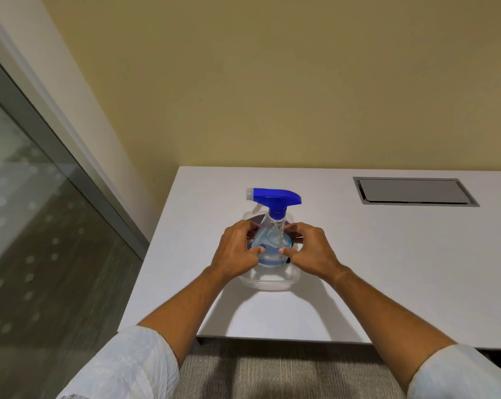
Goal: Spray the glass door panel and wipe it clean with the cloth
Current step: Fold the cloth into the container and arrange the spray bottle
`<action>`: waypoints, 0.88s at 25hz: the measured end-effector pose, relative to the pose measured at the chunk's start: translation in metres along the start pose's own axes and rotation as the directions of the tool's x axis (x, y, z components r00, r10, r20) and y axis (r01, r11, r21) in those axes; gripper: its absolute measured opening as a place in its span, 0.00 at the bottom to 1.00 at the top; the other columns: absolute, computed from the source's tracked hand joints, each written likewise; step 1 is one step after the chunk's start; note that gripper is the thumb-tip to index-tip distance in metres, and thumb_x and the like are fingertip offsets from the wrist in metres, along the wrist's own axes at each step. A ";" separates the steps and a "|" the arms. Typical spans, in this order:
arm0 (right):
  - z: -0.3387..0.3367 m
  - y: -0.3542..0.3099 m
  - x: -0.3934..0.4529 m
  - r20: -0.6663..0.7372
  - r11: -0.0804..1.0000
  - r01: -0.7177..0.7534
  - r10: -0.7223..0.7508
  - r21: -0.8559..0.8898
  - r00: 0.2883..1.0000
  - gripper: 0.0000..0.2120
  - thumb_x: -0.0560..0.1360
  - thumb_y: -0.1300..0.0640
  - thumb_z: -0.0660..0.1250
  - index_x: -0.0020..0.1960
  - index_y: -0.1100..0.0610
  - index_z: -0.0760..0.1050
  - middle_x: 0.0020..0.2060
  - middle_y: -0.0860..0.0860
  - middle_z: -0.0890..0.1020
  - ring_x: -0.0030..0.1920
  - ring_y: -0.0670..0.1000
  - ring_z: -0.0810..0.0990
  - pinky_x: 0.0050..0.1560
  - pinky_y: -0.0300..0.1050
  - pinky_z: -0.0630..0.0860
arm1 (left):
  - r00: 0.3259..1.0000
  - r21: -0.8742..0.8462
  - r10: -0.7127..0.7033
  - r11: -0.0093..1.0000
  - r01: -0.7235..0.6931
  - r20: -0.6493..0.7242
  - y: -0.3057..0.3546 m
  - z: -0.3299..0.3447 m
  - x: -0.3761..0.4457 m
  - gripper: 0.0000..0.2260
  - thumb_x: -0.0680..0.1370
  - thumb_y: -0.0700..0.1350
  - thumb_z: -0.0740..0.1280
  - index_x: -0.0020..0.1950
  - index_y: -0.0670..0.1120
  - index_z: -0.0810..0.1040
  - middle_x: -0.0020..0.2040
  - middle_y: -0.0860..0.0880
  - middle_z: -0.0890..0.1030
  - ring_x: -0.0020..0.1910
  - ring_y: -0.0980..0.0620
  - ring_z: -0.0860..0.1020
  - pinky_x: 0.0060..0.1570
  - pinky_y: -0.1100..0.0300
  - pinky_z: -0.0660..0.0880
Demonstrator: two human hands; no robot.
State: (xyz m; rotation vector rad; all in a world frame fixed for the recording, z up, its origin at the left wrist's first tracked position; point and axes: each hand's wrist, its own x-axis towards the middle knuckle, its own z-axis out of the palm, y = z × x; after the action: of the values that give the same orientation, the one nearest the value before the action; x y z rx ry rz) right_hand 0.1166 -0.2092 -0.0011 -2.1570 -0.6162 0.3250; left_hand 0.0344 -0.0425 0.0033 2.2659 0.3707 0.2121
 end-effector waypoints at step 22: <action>0.050 0.042 0.000 0.083 0.992 -0.121 0.124 -0.036 0.989 0.27 0.70 0.61 0.77 0.66 0.57 0.73 0.60 0.52 0.80 0.58 0.51 0.80 0.58 0.45 0.80 | 0.987 0.017 -0.143 0.990 0.142 0.072 -0.039 0.031 -0.008 0.21 0.74 0.41 0.73 0.65 0.42 0.74 0.60 0.46 0.79 0.52 0.55 0.76 0.49 0.66 0.75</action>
State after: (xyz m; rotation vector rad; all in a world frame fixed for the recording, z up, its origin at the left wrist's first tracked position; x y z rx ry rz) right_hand 0.1080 -0.1979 -0.0644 -2.2247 -0.5403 0.4790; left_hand 0.0271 -0.0427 -0.0473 2.2408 0.4947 0.0531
